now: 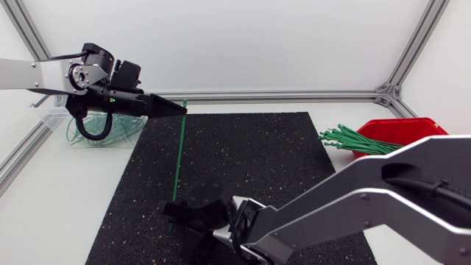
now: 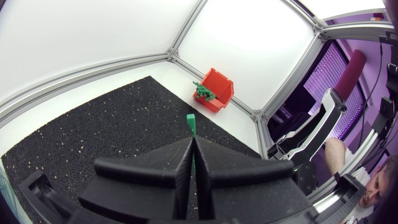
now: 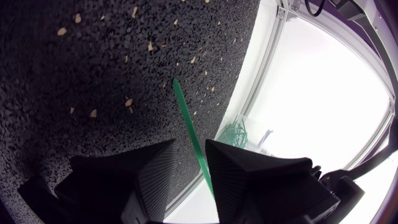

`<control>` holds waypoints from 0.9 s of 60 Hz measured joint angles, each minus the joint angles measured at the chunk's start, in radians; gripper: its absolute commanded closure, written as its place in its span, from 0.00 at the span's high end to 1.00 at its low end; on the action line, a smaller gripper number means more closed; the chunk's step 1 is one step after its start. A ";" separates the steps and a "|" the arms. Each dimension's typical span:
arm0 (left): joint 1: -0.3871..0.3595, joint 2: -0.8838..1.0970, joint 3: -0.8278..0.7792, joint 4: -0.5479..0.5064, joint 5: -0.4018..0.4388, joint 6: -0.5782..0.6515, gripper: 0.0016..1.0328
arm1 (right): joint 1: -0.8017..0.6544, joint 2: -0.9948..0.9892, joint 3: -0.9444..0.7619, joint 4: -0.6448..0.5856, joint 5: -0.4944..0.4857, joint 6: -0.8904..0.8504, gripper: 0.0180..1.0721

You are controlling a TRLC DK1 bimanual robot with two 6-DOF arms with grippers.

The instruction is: Take a green cable tie from the red box, thread the tail through the head to close it, then place it in the transparent bin on the left.

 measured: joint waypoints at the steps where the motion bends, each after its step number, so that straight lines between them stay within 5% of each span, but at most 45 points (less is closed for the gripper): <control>1: 0.000 0.000 0.000 0.000 0.000 0.000 0.03 | 0.000 0.002 0.000 0.002 -0.001 0.000 0.34; 54: -0.010 0.011 0.014 -0.001 -0.005 0.000 0.03 | 0.013 -0.004 -0.021 0.026 -0.006 -0.001 0.24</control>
